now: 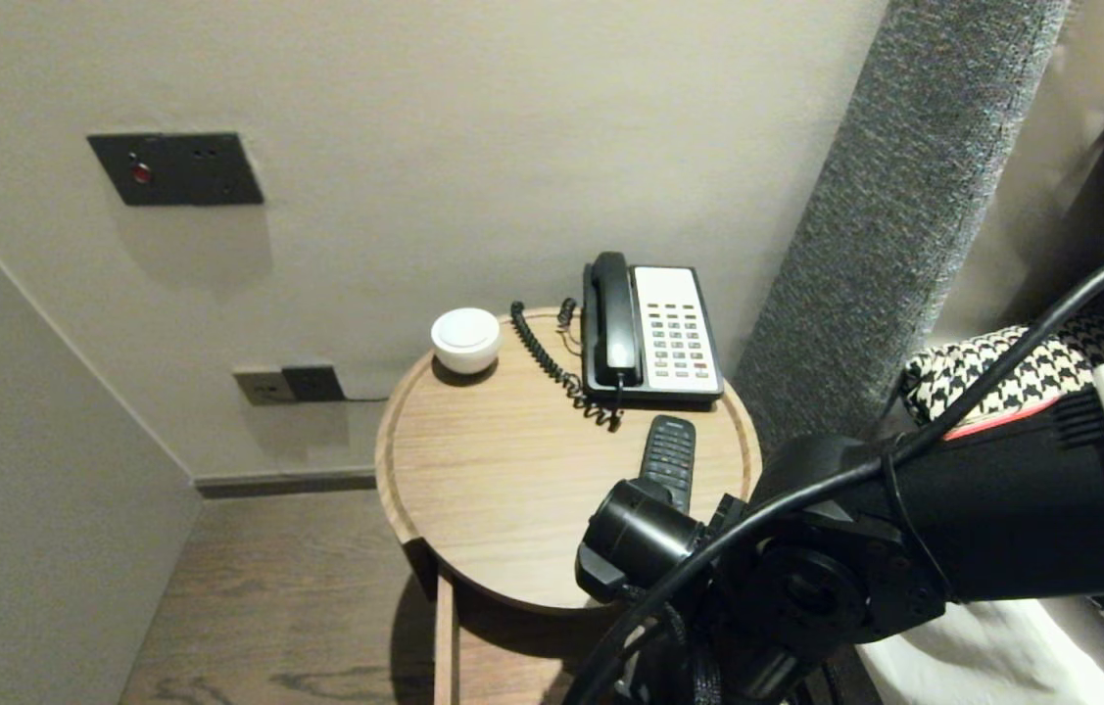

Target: Take the remote control out of the drawer one by one and place them on the table

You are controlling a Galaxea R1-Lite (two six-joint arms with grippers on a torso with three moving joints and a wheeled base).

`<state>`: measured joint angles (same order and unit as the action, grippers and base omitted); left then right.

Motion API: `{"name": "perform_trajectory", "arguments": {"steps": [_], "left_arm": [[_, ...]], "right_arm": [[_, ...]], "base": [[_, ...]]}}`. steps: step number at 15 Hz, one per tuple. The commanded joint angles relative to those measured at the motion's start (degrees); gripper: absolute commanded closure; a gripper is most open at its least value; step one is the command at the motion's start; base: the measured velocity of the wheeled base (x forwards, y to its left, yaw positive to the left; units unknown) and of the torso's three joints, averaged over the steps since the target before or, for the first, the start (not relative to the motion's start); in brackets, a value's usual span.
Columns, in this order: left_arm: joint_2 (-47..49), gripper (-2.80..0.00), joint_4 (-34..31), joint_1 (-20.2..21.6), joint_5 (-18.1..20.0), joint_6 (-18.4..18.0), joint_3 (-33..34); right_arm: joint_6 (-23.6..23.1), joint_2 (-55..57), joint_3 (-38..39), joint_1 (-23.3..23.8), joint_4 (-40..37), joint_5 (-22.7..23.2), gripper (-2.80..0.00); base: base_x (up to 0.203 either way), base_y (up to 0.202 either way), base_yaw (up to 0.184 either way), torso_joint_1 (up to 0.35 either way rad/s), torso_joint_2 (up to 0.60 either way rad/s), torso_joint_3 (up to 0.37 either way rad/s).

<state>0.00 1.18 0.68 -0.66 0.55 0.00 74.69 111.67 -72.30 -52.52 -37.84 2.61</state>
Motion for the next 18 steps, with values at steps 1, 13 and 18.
{"name": "perform_trajectory", "arguments": {"steps": [1,13,18], "left_arm": [[-0.1,0.00,0.0,0.0,0.0,0.0,0.0],[-0.2,0.00,0.0,0.0,0.0,0.0,0.0],[-0.1,0.00,0.0,0.0,0.0,0.0,0.0]], "right_arm": [[0.1,-1.3,1.3,0.0,-0.2,0.0,0.00],[-0.6,-3.2,0.2,-0.4,-0.1,-8.9,0.00],[-0.9,-4.5,0.9,-0.4,-0.1,-11.9,0.00]], "base": [[0.000,0.000,0.000,0.000,0.00,0.000],[0.000,0.000,0.000,0.000,0.00,0.000],[0.000,0.000,0.000,0.000,0.00,0.000]]}}
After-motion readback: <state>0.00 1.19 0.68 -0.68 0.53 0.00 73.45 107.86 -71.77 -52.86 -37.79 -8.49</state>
